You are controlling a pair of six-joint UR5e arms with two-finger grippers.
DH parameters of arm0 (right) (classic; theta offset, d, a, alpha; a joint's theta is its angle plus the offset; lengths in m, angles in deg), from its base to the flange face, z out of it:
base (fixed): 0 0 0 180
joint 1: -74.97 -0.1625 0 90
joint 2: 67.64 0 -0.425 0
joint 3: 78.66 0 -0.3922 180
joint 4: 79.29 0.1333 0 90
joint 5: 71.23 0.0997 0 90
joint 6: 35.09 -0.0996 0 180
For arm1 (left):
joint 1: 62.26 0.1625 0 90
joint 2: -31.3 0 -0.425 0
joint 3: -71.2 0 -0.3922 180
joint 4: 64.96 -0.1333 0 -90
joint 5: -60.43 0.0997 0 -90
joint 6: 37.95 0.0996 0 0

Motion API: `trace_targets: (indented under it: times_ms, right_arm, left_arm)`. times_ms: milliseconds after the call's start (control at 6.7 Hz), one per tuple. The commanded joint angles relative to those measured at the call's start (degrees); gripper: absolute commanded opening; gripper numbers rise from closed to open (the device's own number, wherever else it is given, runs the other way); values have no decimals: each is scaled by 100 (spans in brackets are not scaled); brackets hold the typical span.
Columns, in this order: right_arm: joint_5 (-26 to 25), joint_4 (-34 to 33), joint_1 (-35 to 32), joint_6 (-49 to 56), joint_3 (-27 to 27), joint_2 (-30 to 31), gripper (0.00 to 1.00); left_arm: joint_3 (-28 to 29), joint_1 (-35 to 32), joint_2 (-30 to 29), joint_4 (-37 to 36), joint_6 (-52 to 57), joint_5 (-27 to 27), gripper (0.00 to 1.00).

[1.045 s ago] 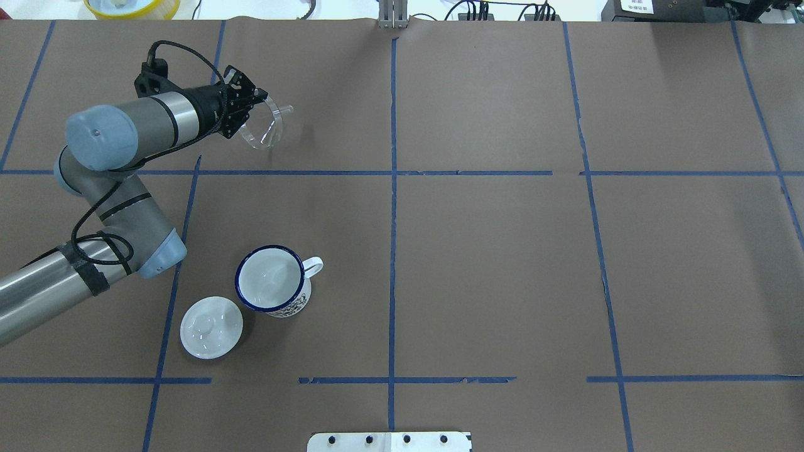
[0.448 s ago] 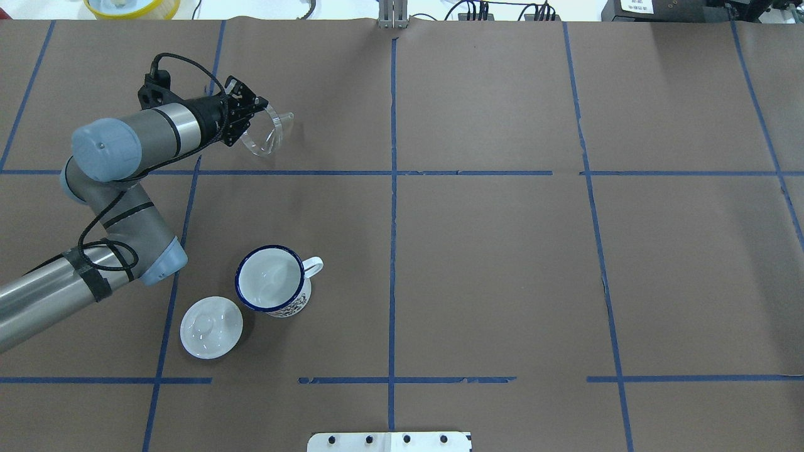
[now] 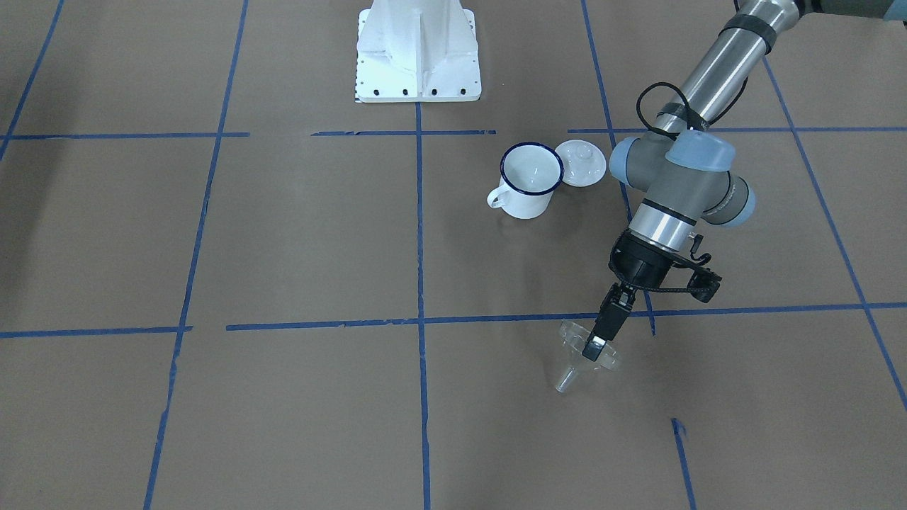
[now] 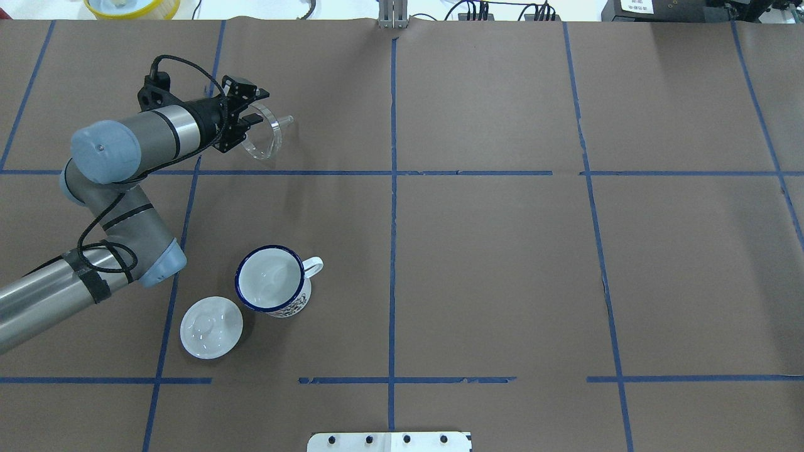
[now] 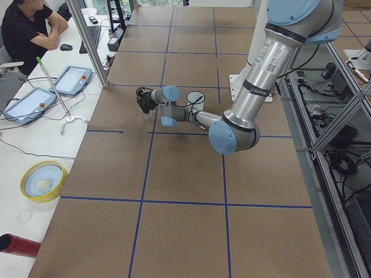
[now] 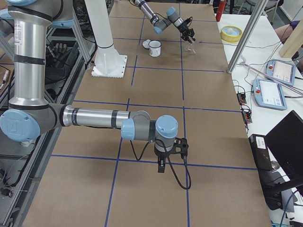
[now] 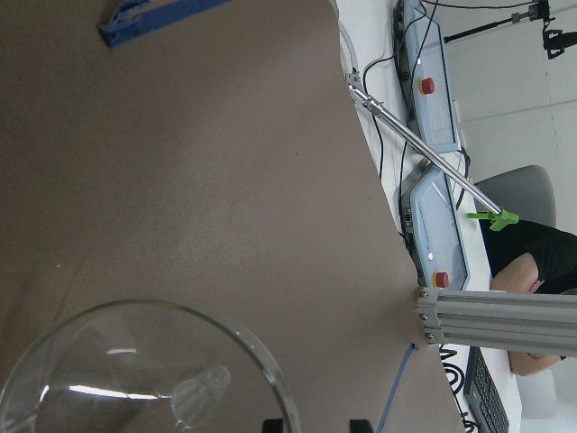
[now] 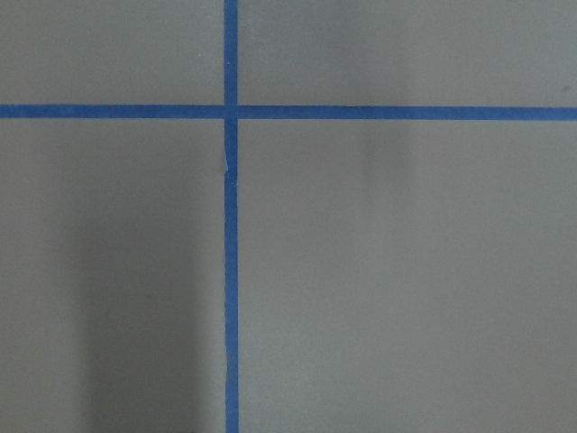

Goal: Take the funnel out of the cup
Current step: 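Lower the funnel onto the table farther from the robot and release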

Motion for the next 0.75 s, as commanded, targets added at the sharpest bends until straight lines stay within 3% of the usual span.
trace_targets:
  times_ms: [0, 149, 299, 448, 597]
  right_arm:
    - [0, 0, 0, 0, -3, 0, 100]
    - [0, 0, 0, 0, -3, 0, 100]
    - [0, 0, 0, 0, -3, 0, 100]
    - [0, 0, 0, 0, -3, 0, 100]
    - [0, 0, 0, 0, -3, 0, 100]
  left_arm:
    - [-320, -14, 86, -153, 59, -55, 100]
    - [-706, -15, 209, -790, 68, -151, 100]
    - [-1205, -41, 401, -1640, 103, -1013, 100]
    - [-1811, -84, 664, -2345, 712, -1414, 100]
    - [-2565, -85, 971, -3492, 1301, -1566, 100]
